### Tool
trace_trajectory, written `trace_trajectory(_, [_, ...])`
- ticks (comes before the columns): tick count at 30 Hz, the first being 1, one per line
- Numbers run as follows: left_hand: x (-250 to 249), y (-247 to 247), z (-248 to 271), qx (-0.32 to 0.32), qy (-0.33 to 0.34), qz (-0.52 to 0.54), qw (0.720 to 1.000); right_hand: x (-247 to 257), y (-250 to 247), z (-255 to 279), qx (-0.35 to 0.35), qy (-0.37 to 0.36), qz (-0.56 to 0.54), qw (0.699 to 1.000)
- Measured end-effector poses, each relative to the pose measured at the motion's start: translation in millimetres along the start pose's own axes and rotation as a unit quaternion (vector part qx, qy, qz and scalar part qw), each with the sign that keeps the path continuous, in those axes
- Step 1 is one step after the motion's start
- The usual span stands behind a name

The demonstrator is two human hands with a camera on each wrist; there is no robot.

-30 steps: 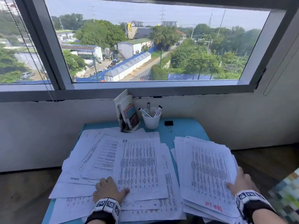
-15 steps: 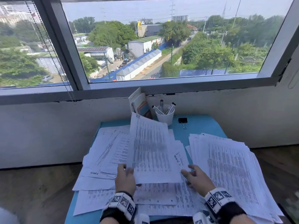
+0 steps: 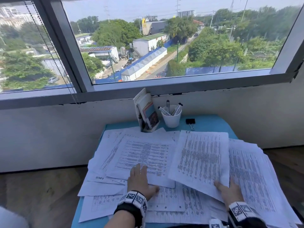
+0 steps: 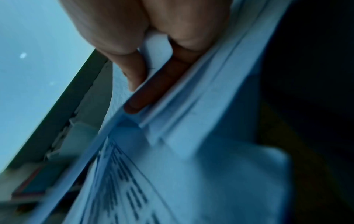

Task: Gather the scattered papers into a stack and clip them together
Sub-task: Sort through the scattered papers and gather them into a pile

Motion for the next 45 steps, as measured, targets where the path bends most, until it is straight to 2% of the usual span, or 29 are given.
trace_trajectory(2, [-12,8,-5,0.049,0.076,-0.056,0.994,-6,3,-5,0.008,0.021,-0.012,1.0])
trace_trajectory(5, [-31,11,-12,0.057,0.165,-0.098,0.98,-14,4,-14,0.027,0.044,-0.038,0.998])
trace_trajectory(10, [-49,11,-16,0.057,0.208,-0.176,0.96,-18,1,-18,0.043,0.046,-0.051,0.997])
trace_trajectory(14, [-53,8,-15,0.034,0.19,-0.188,0.963,-23,3,-19,0.05,0.056,-0.059,0.995])
trace_trajectory(17, [-41,-6,-19,0.013,0.135,-0.1,0.986,-21,2,-18,0.053,0.047,-0.06,0.996])
trace_trajectory(19, [-32,-11,-22,0.009,0.132,-0.036,0.99,-20,2,-17,0.054,0.042,-0.064,0.996])
trace_trajectory(23, [-20,-14,-21,0.006,0.128,-0.026,0.991,-15,2,-11,0.05,0.022,-0.046,0.997])
trace_trajectory(26, [-18,-15,-17,-0.04,0.116,-0.019,0.992,-8,4,-5,0.054,0.018,-0.053,0.997])
trace_trajectory(29, [-16,-26,-10,-0.113,0.097,0.049,0.988,1,4,0,0.057,-0.001,-0.085,0.995])
trace_trajectory(31, [-14,-46,-3,-0.186,0.088,0.104,0.973,5,1,1,0.044,-0.031,-0.085,0.995])
trace_trajectory(34, [-9,-88,9,-0.312,0.056,0.187,0.93,8,0,6,0.02,-0.063,-0.042,0.997])
trace_trajectory(37, [-24,-116,17,-0.337,0.055,0.255,0.905,13,15,24,0.071,-0.09,-0.04,0.993])
trace_trajectory(41, [-83,-109,29,-0.287,0.13,0.3,0.9,22,48,54,0.182,-0.078,-0.123,0.972])
trace_trajectory(43, [-112,-88,33,-0.244,0.161,0.298,0.909,30,65,65,0.241,-0.058,-0.2,0.948])
trace_trajectory(45, [-133,-66,34,-0.199,0.16,0.285,0.924,37,78,75,0.303,-0.031,-0.283,0.909])
Point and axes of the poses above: each hand's wrist, its own z-axis away from the middle knuckle, its own y-axis out of the palm, x = y × z, the point moved 6 cm from there along -z, towards the middle knuckle, and after that the axes turned 2 degrees about y, right-handed, at the moved point
